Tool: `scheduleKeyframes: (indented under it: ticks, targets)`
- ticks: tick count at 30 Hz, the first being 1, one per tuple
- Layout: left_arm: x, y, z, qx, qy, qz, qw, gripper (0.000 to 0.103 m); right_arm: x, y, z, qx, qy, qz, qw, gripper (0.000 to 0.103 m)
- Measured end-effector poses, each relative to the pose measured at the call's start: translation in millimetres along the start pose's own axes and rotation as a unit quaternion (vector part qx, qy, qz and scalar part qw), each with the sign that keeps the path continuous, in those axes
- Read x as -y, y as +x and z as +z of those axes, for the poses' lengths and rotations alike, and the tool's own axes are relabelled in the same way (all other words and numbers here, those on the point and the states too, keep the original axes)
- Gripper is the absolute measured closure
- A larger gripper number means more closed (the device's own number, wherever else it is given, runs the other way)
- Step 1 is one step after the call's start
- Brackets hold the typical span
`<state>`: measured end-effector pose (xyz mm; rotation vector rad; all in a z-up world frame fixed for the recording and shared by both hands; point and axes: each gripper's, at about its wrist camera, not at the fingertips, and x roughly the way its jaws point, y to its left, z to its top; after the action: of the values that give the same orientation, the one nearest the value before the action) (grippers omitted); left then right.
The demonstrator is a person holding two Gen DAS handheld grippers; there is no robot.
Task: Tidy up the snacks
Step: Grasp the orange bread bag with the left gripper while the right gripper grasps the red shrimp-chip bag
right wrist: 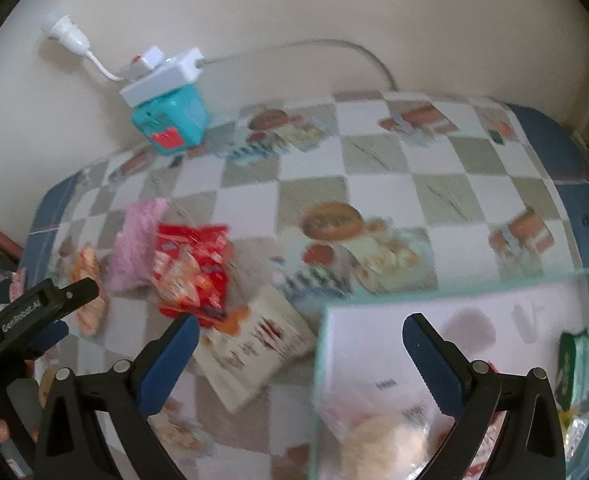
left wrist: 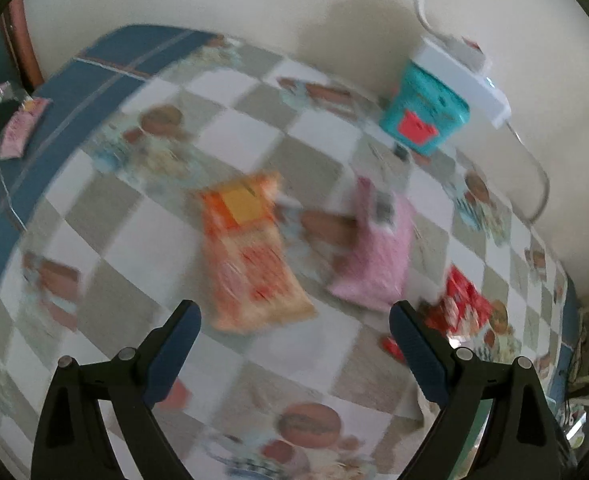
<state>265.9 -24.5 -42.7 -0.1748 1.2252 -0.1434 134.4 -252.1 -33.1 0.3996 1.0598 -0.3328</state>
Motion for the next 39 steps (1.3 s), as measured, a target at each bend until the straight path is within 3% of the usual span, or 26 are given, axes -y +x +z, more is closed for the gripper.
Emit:
scheduleKeyframes:
  ticks: [8,19,22,25,27,29,31,34,39]
  targets:
    - [-22,1,41,-0.024,0.04,0.007,0.9989,0.007,-41,15,14,-0.012,-0.025,0.029,0.999,0.0]
    - [-31,46,56,-0.081,0.005,0.02,0.9965,0.008,-80,58,22,-0.05,-0.064,0.003,0.997,0.0]
    - [-33,55,55,-0.089,0.0,0.02,0.9958,0.008,-88,66,21,-0.057,-0.076,-0.002,0.995,0.005]
    - [-33,60,55,-0.093,0.002,0.023,0.9954,0.008,-93,73,20,-0.065,-0.085,-0.011,0.994,0.02]
    - [-33,64,56,-0.095,0.001,0.018,0.9953,0.014,-93,76,20,-0.066,-0.084,-0.015,0.994,0.035]
    - [-33,66,56,-0.098,0.0,0.017,0.995,0.028,-91,78,20,-0.069,-0.079,-0.008,0.994,0.046]
    - [-32,67,57,-0.094,0.005,0.02,0.9954,0.034,-90,79,20,-0.069,-0.076,-0.005,0.995,0.046]
    - [-28,64,56,-0.089,0.012,0.02,0.9958,0.058,-89,76,18,-0.069,-0.073,0.005,0.995,0.047]
    - [-31,58,48,-0.095,0.001,0.012,0.9954,0.063,-84,57,15,-0.058,-0.068,0.024,0.996,0.048]
